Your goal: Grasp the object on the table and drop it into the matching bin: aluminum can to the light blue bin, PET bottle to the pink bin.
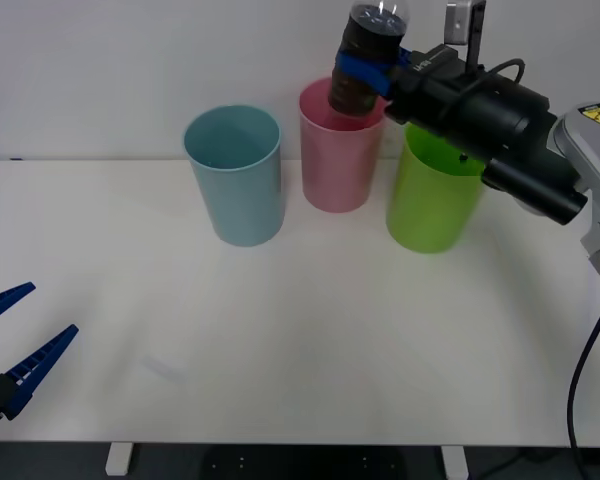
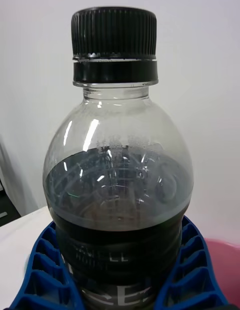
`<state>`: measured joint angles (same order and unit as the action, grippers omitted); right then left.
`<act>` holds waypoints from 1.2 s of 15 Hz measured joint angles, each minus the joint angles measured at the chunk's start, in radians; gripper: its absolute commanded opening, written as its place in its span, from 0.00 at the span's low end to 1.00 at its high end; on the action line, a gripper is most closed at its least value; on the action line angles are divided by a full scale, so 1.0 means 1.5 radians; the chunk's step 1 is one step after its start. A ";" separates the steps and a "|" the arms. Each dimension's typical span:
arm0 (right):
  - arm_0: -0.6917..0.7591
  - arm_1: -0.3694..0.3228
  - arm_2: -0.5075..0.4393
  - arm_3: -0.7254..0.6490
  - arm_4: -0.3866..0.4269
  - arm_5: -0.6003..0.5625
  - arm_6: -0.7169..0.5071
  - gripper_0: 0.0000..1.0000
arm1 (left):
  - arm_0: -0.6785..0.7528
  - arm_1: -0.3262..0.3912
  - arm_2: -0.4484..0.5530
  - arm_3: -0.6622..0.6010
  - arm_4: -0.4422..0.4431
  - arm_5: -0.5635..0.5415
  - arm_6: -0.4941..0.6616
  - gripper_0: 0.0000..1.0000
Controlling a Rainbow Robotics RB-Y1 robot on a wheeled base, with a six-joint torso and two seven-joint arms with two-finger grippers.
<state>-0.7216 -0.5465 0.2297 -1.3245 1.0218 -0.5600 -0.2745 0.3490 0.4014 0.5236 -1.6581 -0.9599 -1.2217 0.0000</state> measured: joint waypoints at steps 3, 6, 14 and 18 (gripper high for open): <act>-0.072 0.026 0.002 0.106 0.024 0.003 0.007 0.00 | 0.000 0.000 0.000 0.000 0.000 0.000 0.000 1.00; -0.122 0.059 0.001 0.185 0.045 0.035 0.019 0.00 | 0.000 0.000 0.000 0.000 0.000 0.000 0.000 1.00; -0.152 0.119 0.002 0.248 0.102 0.151 0.049 0.10 | 0.000 0.000 0.000 0.000 0.000 0.000 0.000 1.00; -0.152 0.130 0.002 0.251 0.112 0.191 0.067 0.17 | 0.000 0.000 0.000 0.000 0.000 0.000 0.000 1.00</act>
<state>-0.9495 -0.3517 0.2331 -0.9482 1.1902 -0.2733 -0.1743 0.3491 0.4014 0.5236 -1.6581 -0.9599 -1.2217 0.0000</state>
